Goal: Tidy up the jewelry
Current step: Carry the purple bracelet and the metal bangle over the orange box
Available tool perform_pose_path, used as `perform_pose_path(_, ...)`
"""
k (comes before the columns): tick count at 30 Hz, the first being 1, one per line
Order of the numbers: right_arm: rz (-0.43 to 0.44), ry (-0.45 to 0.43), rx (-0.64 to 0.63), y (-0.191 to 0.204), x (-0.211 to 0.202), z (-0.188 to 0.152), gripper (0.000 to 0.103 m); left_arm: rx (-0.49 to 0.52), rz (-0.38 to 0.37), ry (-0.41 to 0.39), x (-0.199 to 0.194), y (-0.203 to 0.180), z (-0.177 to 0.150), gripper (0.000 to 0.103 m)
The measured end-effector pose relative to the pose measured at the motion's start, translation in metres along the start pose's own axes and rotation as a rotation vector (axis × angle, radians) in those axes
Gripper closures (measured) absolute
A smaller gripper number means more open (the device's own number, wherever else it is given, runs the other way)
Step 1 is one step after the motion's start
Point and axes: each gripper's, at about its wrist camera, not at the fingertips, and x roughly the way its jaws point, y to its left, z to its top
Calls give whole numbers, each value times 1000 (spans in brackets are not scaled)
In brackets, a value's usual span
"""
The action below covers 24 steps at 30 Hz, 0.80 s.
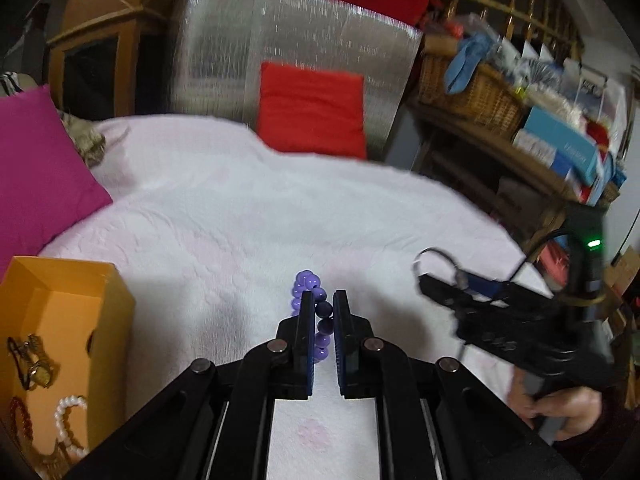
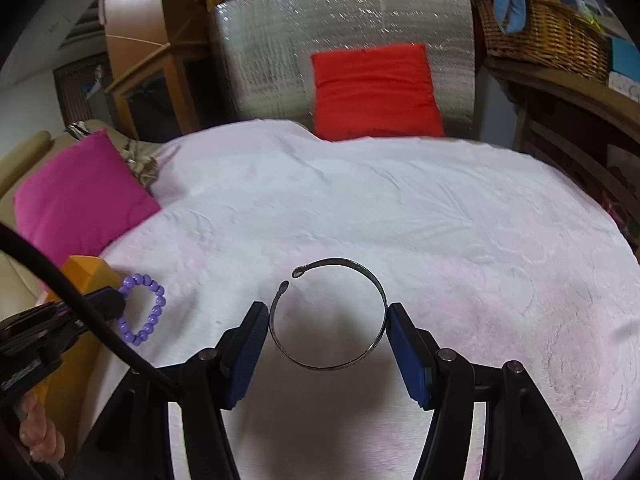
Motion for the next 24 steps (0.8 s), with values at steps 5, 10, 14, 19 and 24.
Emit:
perform_pose_path(5,62,-47,-1,27,-16,3,39,-27,11,-106,-64,2,-12,94)
perform_pose_path(10,164,-78,-39,70,-26,6,39,-9,101,-186,-139,27,-33,94)
perform_pose_path(14,294,-82,-69,118,-31,12,39,-35,219,-173,-186,70,-63,94)
perform_pose_path(19,433,-39,-104,183,-22,16,39,-134,310,-113,-207,123,-101,94)
perform_pose_path(24,489,62,-185,253,7,18,39,-202,310,-60,-197,150,-128,94)
